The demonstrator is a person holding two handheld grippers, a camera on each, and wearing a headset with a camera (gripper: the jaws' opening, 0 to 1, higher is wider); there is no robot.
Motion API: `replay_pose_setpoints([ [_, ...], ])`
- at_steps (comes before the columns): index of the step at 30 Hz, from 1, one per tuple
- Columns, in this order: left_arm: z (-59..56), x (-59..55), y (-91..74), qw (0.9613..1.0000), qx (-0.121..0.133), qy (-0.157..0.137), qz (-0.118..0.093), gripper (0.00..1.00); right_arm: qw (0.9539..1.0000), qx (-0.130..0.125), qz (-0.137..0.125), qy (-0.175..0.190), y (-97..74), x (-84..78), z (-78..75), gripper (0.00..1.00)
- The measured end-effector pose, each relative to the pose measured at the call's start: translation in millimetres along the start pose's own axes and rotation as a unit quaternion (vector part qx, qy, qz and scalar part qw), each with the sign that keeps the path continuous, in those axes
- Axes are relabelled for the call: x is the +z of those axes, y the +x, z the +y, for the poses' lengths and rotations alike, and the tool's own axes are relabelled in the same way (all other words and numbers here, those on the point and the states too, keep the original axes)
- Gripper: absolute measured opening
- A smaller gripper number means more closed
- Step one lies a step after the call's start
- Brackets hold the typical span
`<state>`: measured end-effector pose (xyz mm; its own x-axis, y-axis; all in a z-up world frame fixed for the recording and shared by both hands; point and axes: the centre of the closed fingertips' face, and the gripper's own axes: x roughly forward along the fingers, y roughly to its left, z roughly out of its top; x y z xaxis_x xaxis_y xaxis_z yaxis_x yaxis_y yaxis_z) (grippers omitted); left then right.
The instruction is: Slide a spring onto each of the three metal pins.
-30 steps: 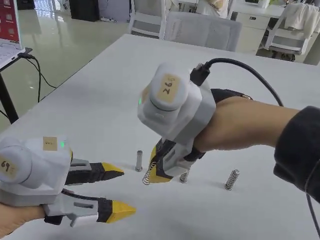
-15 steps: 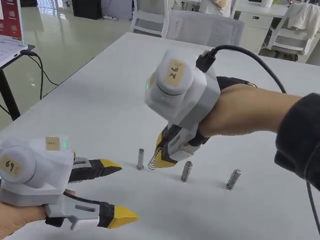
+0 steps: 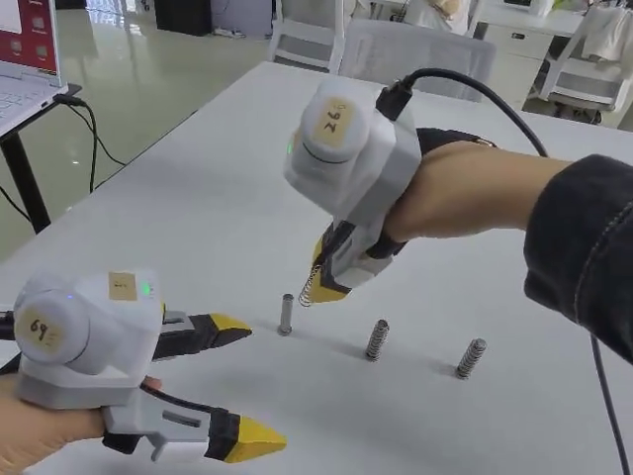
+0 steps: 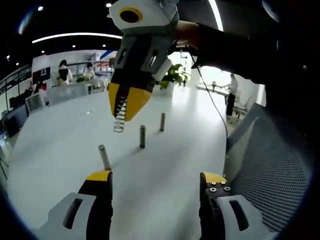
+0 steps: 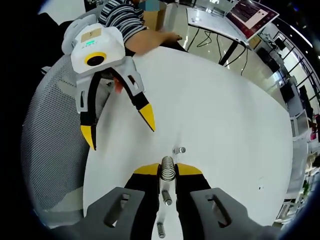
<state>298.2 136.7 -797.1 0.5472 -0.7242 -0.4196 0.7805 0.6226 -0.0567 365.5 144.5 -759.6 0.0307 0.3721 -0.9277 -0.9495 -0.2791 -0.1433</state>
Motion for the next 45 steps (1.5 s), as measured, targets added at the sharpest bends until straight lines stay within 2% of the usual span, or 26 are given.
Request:
replay_pose_setpoints([
  [11,-1.4,-5.5,1.9,0.9999,-0.006,-0.001,0.010,0.67,1.0000,-0.002,0.009,0.002,19.0,1.9,-20.4,0.08],
  [18,0.0,-6.6,2.1,0.9999,-0.007,-0.003,0.010,0.67,0.9999,0.000,0.009,0.009,28.9,2.0,-25.4,0.08],
  [31,-0.5,-5.9,2.0,0.9999,-0.007,-0.005,0.007,0.67,0.9997,0.012,0.013,0.014,40.1,3.7,-27.6,0.08],
  [45,-0.5,-6.0,1.4,0.9999,-0.007,-0.005,0.005,0.65,0.9991,0.022,0.035,0.009,54.5,-0.3,-27.7,0.08],
])
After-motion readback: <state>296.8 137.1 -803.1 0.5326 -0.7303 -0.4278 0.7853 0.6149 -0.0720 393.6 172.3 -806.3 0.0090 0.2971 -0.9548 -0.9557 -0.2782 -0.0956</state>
